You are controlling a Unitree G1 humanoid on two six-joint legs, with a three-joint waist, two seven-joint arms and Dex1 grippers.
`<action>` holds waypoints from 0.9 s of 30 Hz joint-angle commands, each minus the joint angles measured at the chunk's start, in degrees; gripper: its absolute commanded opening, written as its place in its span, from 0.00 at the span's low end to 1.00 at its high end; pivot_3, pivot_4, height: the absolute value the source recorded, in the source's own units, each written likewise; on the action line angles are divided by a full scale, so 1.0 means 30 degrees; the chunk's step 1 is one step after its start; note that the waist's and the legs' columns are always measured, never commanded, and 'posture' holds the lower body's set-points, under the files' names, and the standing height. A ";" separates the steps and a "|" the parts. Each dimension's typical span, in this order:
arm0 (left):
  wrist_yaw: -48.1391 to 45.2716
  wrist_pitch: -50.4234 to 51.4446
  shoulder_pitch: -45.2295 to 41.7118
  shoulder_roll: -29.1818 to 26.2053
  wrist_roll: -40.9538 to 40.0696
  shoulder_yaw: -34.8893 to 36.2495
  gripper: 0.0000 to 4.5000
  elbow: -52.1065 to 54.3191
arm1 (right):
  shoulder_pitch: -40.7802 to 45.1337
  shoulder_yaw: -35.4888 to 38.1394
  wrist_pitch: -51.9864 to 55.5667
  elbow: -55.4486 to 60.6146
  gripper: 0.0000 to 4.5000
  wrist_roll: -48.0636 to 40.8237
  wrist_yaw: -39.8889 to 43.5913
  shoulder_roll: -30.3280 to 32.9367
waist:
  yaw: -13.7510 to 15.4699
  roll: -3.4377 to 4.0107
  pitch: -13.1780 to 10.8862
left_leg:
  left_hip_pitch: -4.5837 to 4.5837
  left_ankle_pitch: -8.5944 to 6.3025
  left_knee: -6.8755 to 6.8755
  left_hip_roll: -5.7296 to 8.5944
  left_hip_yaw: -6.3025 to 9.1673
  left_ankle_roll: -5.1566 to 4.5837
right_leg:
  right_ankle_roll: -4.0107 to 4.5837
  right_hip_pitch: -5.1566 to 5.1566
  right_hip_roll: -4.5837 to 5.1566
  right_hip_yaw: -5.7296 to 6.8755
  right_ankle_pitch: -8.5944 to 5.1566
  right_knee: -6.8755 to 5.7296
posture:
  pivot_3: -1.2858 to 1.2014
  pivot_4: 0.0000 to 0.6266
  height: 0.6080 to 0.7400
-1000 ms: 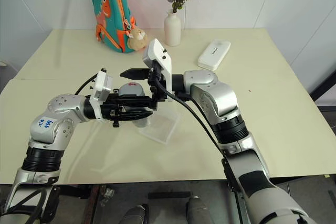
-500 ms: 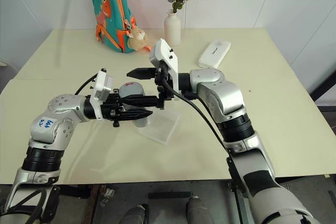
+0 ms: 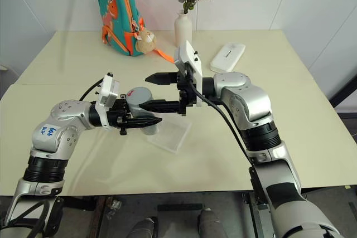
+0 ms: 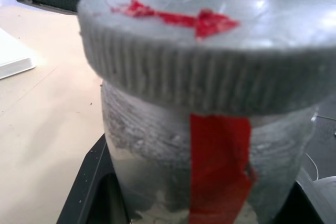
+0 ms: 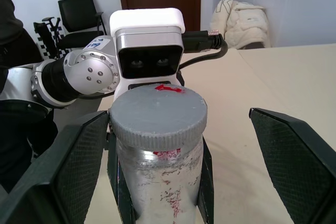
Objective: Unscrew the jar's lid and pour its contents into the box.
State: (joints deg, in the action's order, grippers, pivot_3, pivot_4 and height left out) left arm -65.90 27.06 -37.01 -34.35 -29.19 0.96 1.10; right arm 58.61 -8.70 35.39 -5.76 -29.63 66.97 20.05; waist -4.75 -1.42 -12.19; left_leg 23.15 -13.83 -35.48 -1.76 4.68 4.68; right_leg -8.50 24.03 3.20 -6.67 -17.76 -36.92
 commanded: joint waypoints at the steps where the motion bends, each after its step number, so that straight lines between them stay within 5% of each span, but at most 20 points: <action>1: -0.0116 -0.0040 -0.0178 -0.0235 -0.0333 0.0269 0.44 0.0461 | -0.0034 0.0475 0.0329 0.1072 0.99 -0.0787 0.0474 0.0282 | -0.0001 0.0000 0.0000 | 0.0000 0.0000 0.0000 0.0000 0.0000 0.0000 | 0.0000 0.0000 0.0000 0.0000 0.0000 0.0001 | 0.52 0.24 1.00; 27: -0.0019 0.0278 -0.0166 -0.0265 -0.0407 0.0336 0.44 0.0718 | 0.0845 -0.0438 -0.0116 0.0218 0.99 -0.0249 -0.0535 -0.2114 | -0.0012 0.0000 0.0000 | 0.0000 0.0001 -0.0001 0.0000 0.0002 0.0001 | 0.0000 0.0000 0.0000 0.0003 0.0000 -0.0007 | 0.52 0.24 1.00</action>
State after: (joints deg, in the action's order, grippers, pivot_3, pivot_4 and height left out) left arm -66.08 28.05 -37.01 -34.70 -29.22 0.96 1.34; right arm 59.61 -10.33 36.12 -6.02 -30.27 65.22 14.13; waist -4.79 -1.42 -12.19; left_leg 23.15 -13.82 -35.48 -1.76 4.68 4.69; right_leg -8.50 24.03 3.20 -6.66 -17.76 -36.94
